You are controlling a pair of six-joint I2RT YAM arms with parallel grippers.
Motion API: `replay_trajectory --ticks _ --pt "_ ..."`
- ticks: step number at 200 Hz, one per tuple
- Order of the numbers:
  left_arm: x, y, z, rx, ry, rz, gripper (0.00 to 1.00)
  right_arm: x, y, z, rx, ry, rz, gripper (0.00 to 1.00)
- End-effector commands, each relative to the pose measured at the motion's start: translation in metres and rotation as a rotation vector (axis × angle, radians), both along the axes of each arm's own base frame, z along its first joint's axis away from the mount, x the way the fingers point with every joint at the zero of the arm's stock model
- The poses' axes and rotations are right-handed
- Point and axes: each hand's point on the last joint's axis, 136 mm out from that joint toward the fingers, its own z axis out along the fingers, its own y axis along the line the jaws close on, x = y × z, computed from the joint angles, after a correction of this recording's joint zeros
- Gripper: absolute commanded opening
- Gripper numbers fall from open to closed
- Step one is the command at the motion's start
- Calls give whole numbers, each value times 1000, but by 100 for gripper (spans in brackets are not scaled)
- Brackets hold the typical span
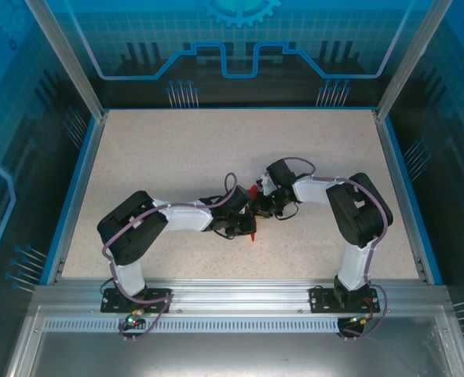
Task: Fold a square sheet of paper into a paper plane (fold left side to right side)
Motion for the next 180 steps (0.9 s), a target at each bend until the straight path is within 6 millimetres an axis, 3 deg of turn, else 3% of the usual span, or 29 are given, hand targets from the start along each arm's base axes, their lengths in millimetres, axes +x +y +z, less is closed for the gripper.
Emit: replay_trajectory --ticks 1,88,124,147,180 --pt "-46 38 -51 206 178 -24 7 41 -15 -12 -102 -119 -22 4" --pt "-47 38 -51 204 177 -27 6 112 -28 -8 -99 -166 -72 5" --pt "-44 36 -43 190 154 -35 8 114 -30 -17 -90 -135 -69 5" --pt "-33 25 -18 132 85 -59 12 106 -29 -21 -83 -123 -62 5" --pt "-13 5 46 43 -67 -120 23 101 -28 -27 -85 -106 -59 5"
